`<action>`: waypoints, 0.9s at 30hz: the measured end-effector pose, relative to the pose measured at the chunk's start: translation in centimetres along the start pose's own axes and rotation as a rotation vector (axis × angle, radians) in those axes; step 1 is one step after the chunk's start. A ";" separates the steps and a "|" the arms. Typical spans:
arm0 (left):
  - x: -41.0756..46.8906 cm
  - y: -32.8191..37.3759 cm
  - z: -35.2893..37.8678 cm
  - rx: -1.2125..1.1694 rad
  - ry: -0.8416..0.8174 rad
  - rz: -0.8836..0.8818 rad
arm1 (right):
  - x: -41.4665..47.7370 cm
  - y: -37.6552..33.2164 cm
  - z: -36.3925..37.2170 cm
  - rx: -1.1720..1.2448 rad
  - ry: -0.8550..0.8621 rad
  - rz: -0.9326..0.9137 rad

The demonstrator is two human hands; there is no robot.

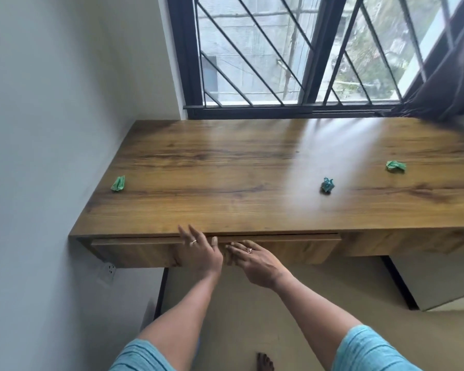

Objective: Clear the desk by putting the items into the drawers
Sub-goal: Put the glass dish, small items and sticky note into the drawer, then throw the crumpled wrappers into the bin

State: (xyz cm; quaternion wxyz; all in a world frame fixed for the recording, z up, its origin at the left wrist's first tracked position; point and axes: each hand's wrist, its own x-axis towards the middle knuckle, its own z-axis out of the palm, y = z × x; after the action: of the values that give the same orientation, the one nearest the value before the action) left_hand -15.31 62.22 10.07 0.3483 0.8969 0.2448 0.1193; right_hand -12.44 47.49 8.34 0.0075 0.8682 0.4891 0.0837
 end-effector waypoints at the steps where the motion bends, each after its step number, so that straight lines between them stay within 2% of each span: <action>1: 0.0 1.3 0.6 -0.003 -0.030 0.107 | -0.1 1.1 -0.5 -0.028 0.055 -0.019; 3: 0.7 3.9 1.6 -0.032 -0.111 0.267 | -0.1 3.5 -1.7 -0.062 0.163 0.000; 5: 1.6 6.7 2.5 0.008 -0.161 0.360 | -0.1 6.2 -3.0 -0.096 0.226 0.113; 9: 3.4 10.5 4.2 0.156 -0.175 0.371 | -0.2 11.3 -5.0 -0.116 0.168 0.485; 14: 6.1 13.9 7.4 0.232 -0.183 0.420 | -1.2 18.5 -6.4 -0.130 0.094 0.905; 18: 7.4 14.0 7.8 0.263 -0.151 0.421 | -1.9 21.7 -5.6 0.010 -0.081 1.118; 20: 8.1 13.1 7.5 0.271 -0.127 0.377 | -1.8 22.3 -5.1 0.072 -0.141 1.175; 22: 8.8 11.9 6.5 0.290 -0.095 0.359 | -1.0 21.9 -4.8 0.128 -0.118 1.192; 27: 11.9 8.4 3.5 0.298 0.065 0.245 | 2.8 20.3 -4.4 0.121 -0.013 0.988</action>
State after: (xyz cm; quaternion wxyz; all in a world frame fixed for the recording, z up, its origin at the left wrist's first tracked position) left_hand -0.85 61.11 13.74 0.1865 0.9573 0.1598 0.1524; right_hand 5.54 39.02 15.03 -0.0806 0.9955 0.0233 0.0435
